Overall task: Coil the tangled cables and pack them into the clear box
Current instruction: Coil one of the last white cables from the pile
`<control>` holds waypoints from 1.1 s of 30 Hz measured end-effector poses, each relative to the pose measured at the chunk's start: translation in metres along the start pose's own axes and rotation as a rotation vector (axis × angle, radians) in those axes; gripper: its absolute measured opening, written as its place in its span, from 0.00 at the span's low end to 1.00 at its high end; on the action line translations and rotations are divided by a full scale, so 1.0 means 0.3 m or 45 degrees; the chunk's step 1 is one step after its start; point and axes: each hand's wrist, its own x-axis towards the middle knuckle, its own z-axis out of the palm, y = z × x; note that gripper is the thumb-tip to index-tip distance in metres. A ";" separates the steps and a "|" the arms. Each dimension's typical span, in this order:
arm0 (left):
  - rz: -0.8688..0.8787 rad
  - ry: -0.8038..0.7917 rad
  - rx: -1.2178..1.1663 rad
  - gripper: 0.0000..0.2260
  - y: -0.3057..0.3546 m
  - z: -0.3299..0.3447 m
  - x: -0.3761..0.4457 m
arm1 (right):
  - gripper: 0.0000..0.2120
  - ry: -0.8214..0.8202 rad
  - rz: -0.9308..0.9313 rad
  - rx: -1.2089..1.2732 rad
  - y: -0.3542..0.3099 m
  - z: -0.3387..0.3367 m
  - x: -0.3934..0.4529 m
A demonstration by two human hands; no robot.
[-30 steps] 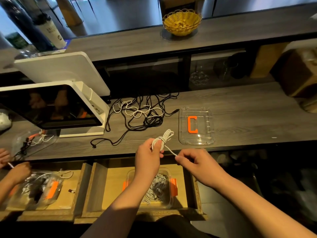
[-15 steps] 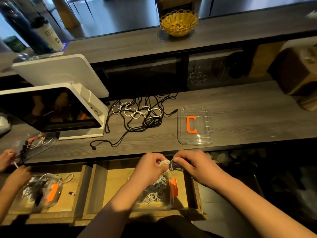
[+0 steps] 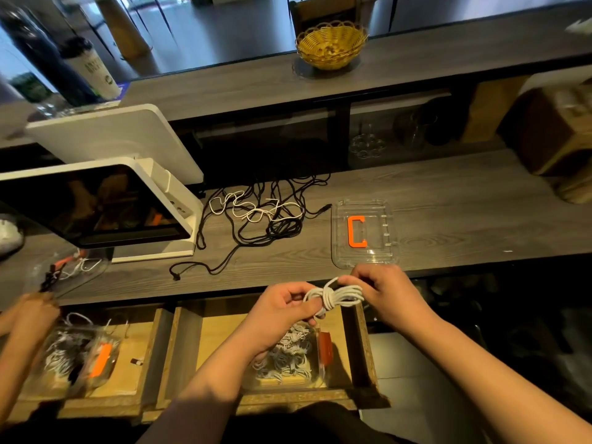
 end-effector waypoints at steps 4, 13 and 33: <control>0.046 0.149 -0.259 0.07 0.004 0.027 0.001 | 0.09 -0.113 -0.054 -0.042 -0.009 0.027 -0.009; 0.045 0.652 -0.270 0.05 -0.027 0.065 0.037 | 0.12 -0.212 -0.103 0.043 -0.056 0.068 -0.066; 0.122 0.392 0.518 0.18 -0.004 0.089 0.043 | 0.13 -0.035 -0.305 0.196 -0.152 0.005 -0.059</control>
